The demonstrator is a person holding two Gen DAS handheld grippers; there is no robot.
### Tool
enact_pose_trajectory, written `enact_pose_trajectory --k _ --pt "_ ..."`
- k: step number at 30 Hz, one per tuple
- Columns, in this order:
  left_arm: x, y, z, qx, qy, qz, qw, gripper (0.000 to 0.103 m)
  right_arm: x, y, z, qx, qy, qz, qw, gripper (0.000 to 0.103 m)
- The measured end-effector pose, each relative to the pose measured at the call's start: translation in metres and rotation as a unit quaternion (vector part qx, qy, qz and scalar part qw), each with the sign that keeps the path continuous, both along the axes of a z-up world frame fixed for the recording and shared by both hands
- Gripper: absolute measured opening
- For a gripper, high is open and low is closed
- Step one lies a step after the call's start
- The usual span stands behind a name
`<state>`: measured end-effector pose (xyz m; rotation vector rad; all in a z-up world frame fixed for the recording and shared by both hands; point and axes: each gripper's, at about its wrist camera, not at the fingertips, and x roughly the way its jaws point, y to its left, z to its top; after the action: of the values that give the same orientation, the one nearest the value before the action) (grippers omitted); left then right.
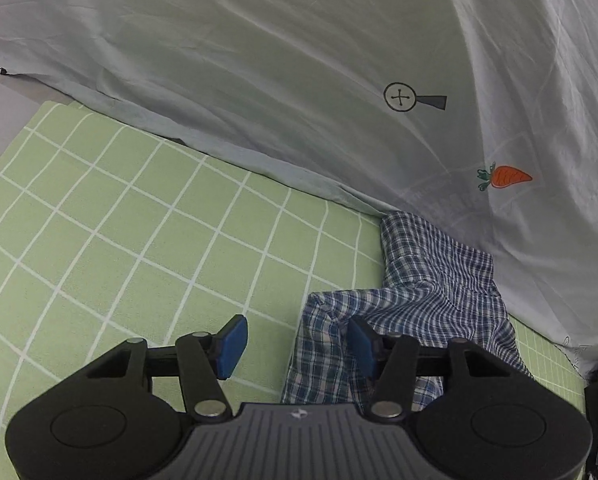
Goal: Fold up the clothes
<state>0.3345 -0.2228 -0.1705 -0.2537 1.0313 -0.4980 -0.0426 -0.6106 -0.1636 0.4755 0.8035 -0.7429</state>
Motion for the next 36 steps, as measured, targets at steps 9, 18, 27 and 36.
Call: enact_pose_trajectory --k 9,18,27,36 --pt "-0.006 -0.012 0.010 -0.039 -0.017 0.026 0.9987 0.001 -0.005 -0.002 0.045 -0.083 -0.053 0.004 0.995 0.005" --pt "-0.023 -0.053 0.062 0.003 -0.118 -0.009 0.9929 0.001 -0.017 -0.034 0.111 -0.160 -0.119 -0.026 0.980 0.005" --pt "-0.005 -0.084 -0.007 0.135 -0.075 -0.029 0.9876 0.012 0.006 -0.056 0.010 -0.066 -0.022 -0.041 0.997 0.007" --pt "-0.010 -0.067 0.007 0.142 -0.099 -0.013 0.9848 0.073 -0.010 -0.056 0.009 -0.078 -0.044 -0.064 0.994 0.076"
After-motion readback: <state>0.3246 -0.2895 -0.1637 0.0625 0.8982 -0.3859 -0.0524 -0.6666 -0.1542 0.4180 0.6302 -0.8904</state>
